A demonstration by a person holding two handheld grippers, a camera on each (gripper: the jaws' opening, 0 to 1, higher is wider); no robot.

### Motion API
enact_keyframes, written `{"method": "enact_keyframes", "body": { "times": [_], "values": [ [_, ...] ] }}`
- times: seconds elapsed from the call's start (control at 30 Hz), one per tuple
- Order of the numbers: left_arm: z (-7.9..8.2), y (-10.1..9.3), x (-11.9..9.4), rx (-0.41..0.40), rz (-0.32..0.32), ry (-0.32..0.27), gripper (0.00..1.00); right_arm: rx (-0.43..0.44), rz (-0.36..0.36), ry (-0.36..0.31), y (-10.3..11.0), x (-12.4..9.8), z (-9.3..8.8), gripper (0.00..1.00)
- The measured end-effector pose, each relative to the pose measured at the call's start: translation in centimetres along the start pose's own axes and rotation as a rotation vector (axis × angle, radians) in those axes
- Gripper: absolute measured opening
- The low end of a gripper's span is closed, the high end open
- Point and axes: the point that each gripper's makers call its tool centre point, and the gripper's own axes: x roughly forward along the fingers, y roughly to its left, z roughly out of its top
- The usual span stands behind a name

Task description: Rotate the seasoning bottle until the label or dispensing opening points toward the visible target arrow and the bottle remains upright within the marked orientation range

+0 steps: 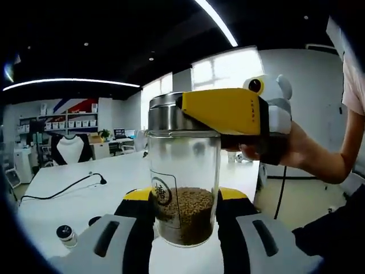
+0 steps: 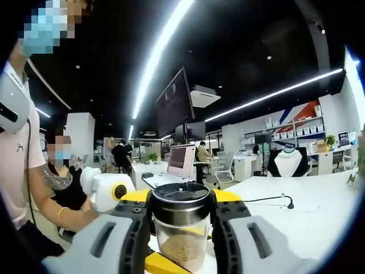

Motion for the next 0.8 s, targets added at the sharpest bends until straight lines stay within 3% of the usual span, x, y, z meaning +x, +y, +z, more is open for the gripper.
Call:
{"method": "enact_keyframes", "body": {
  "times": [0.17,0.33,0.5,0.63,0.8],
  "values": [
    [-0.5,0.4,0.2,0.009,0.070,0.014,0.44,-0.051,-0.047,0.056,-0.2,0.3,-1.2,0.38],
    [-0.6,0.8,0.1,-0.031,0.113,0.001,0.44,-0.048,-0.067,0.074,-0.4,0.3,-1.8,0.38],
    [-0.1,1.9,-0.6,-0.021,0.231,-0.020,0.44,-0.045,-0.076,0.084,-0.3,0.1,-2.2,0.38],
    [-0.1,1.9,-0.6,0.010,0.258,-0.012,0.44,-0.037,-0.080,0.094,-0.4,0.0,-2.5,0.38],
    [-0.3,1.9,-0.6,0.004,0.267,-0.011,0.44,0.000,-0.092,0.062,-0.5,0.1,-2.0,0.43]
  ]
}}
